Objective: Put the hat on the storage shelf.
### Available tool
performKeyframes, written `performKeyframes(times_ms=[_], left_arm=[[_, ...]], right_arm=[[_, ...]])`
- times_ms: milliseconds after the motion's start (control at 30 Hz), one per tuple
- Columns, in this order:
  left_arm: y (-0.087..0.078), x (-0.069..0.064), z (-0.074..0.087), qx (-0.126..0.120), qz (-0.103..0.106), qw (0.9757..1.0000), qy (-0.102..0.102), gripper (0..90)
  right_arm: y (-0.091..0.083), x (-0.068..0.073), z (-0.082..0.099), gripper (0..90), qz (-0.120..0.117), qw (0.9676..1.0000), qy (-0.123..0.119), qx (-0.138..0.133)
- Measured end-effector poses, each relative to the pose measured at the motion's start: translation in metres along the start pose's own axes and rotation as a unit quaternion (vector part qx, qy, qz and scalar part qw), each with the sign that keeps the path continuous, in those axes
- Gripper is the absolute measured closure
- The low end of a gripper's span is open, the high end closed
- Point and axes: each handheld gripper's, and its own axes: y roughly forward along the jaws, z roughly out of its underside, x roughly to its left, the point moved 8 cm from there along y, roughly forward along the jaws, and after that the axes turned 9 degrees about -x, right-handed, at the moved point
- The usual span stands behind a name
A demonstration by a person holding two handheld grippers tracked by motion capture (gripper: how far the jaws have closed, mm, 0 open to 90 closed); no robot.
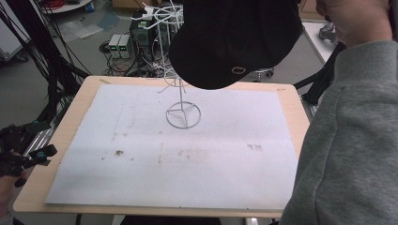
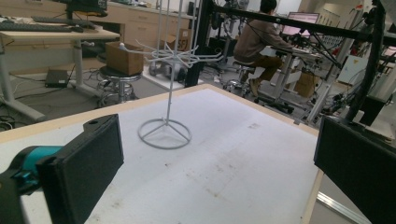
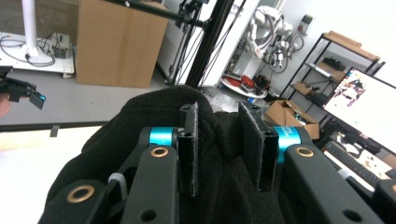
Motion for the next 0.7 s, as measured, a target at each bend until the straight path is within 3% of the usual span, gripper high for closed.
performKeyframes(times_ms=[500, 700], left_arm=[[-0.005, 0.005, -0.001, -0.003, -0.009, 1.0000, -0.002, 1.8], [-0.007, 0.006, -0.001, -0.004, -0.011, 0.9999, -0.001, 1.7]], right_arm=[[0.026, -0.005, 0.007, 69.9, -0.021, 0.9997, 0.003, -0.010], [0.038, -0.007, 0.022, 69.9, -0.024, 0.9996, 0.011, -0.006]])
